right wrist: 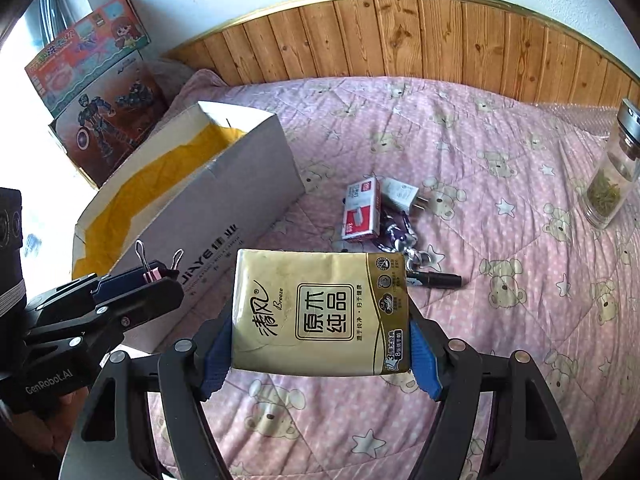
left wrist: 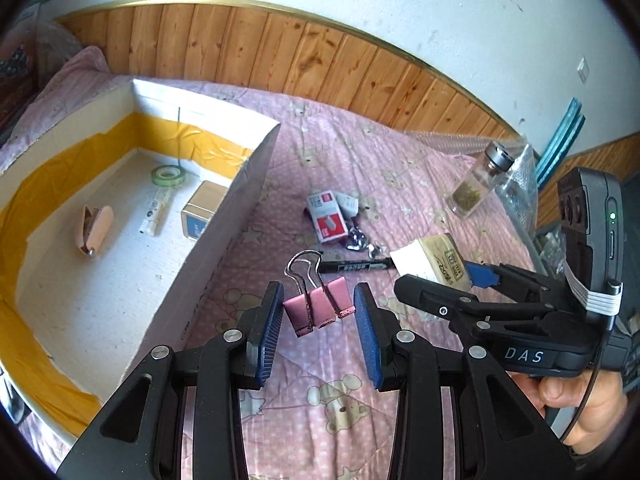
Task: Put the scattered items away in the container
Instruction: 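Carry the clip in left tool and tissue pack in right tool over the box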
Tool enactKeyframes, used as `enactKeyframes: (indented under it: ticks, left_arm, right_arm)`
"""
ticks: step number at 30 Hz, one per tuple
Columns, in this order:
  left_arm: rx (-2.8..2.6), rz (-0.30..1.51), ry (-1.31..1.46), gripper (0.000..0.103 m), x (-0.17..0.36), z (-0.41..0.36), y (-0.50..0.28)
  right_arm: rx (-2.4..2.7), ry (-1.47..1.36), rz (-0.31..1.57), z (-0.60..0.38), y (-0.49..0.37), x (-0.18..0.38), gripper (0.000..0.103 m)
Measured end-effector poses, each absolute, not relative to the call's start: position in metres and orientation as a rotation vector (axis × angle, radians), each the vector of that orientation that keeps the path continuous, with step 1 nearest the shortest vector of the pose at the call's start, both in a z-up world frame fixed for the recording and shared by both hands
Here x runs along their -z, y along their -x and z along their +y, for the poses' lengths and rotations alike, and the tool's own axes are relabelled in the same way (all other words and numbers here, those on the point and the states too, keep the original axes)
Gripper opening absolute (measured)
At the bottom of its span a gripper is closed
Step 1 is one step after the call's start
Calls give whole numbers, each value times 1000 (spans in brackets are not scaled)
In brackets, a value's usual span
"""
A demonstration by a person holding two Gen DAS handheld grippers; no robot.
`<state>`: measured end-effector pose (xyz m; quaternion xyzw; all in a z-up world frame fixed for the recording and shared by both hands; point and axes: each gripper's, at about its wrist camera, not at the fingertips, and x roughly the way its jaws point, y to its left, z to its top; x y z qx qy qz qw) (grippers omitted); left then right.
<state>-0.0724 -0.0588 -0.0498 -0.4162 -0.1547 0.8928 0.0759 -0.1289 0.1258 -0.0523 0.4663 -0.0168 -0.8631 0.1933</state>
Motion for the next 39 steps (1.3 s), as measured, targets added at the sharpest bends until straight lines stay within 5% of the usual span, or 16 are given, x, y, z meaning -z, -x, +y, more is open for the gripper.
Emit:
enactKeyframes:
  ticks: [39]
  left_arm:
    - [-2783, -862, 1001, 37, -39, -190, 36]
  right_arm:
    - [2482, -939, -12, 51, 88, -33, 74]
